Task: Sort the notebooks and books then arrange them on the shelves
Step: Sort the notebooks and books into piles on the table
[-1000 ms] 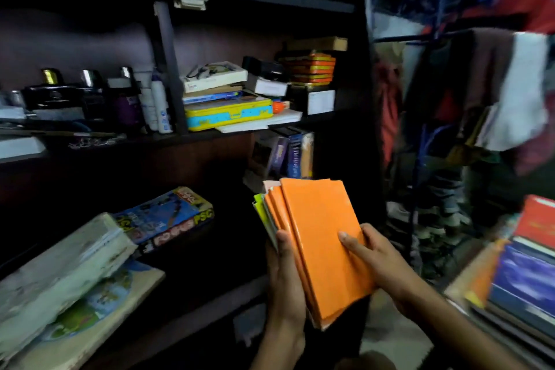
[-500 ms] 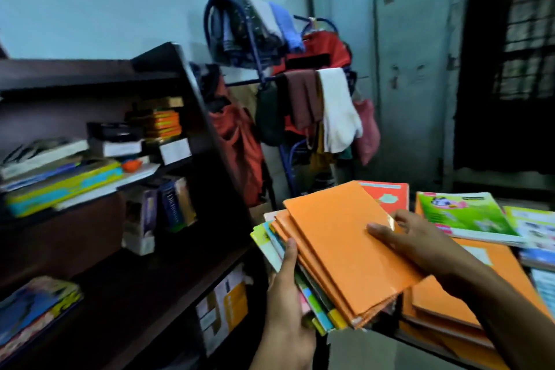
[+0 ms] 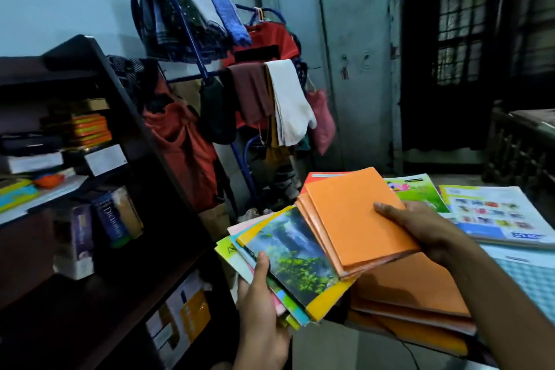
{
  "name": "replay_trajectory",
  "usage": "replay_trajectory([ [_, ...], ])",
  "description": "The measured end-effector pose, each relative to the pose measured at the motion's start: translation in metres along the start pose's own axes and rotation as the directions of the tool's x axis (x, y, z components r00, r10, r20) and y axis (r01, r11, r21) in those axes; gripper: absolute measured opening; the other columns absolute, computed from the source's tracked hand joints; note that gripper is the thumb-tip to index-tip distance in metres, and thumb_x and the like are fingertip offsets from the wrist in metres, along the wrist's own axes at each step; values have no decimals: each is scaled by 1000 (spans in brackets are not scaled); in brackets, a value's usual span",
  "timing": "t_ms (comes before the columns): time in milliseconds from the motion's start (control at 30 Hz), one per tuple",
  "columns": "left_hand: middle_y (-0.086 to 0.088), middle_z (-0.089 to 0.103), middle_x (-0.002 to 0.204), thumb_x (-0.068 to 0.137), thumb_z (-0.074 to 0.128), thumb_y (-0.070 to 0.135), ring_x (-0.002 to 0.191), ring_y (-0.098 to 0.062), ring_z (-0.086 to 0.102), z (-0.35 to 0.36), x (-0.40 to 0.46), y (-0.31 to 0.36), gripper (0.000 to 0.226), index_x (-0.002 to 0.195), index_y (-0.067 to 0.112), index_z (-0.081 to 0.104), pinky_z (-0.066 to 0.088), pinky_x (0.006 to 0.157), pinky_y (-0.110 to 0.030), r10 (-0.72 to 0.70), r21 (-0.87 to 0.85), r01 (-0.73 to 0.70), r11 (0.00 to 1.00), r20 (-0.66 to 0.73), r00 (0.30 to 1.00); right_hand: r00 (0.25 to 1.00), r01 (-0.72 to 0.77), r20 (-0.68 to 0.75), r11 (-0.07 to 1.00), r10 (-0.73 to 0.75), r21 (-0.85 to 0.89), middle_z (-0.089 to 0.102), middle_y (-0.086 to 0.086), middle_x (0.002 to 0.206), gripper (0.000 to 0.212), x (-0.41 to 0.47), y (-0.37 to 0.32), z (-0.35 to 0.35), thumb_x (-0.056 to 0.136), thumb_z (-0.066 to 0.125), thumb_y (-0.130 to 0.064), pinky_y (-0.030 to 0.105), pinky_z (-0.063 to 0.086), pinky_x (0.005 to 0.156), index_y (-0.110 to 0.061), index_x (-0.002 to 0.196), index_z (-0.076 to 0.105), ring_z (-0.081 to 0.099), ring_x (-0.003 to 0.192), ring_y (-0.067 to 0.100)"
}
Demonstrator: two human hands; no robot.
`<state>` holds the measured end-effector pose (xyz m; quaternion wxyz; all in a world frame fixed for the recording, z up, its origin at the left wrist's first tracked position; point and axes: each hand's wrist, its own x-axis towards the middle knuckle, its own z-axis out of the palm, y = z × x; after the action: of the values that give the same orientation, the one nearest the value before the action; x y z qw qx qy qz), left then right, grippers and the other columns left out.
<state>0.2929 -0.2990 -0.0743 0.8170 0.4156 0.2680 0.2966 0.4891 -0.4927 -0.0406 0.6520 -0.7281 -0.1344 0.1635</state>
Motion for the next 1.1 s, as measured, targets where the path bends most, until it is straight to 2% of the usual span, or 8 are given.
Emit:
replay_trajectory([
  [100,-11,76,109,98,62,32,96,-36,74,-8,5,7,26,122,23,65,55,84,-66,69,-14,-69,997,-30,997,994,-36,-103,996,28,-78,75,14,96,42,15,13,-31,88,75,-40,38,56,70,-10,113,62,71,81,31],
  [333,-4,77,106,98,62,32,88,-22,76,-28,12,27,28,124,22,66,61,59,-37,124,-55,-130,990,-98,987,952,-244,-252,929,174,-279,72,17,99,52,12,53,-79,85,78,-41,46,59,81,-1,113,61,70,87,34],
  [533,-4,77,105,99,61,33,88,-23,76,-28,5,31,26,122,23,66,61,61,-40,111,-53,-113,992,-40,993,939,-340,-249,732,236,-590,58,6,91,56,1,35,-77,87,71,-55,34,43,60,-8,109,51,61,80,23],
  [667,-1,78,99,98,62,33,79,-20,77,-24,1,28,29,125,23,64,58,52,-38,80,-63,-82,995,-32,996,953,-289,-231,821,197,-492,63,9,91,40,-7,29,-74,93,69,-44,32,48,59,-9,102,53,64,79,26],
  [833,-2,78,102,99,62,34,84,-22,77,-21,2,28,27,123,24,65,59,54,-40,73,-39,-73,997,16,997,944,-217,-315,902,97,-373,67,13,97,50,-9,27,-73,95,66,-43,36,57,61,0,119,57,67,79,29],
  [933,-3,77,105,98,63,35,89,-25,76,-14,4,22,28,124,24,65,60,59,-43,48,-23,-48,999,22,999,936,-345,-242,816,258,-465,59,12,96,50,-23,26,-58,97,61,-46,27,49,37,-3,120,47,67,65,29],
  [1033,-5,77,107,98,63,34,90,-26,76,-4,3,12,28,123,23,65,61,63,-44,29,2,-29,1000,53,998,917,-388,-192,671,350,-632,65,18,95,62,-31,23,-56,92,62,-58,31,54,43,-1,114,49,71,57,30],
  [1100,-8,77,108,98,63,33,91,-28,76,3,-1,5,28,123,21,66,61,67,-48,4,26,-7,1000,90,996,933,-347,-216,569,287,-745,71,18,84,68,-34,13,-58,88,59,-68,33,57,50,-2,100,56,72,56,27],
])
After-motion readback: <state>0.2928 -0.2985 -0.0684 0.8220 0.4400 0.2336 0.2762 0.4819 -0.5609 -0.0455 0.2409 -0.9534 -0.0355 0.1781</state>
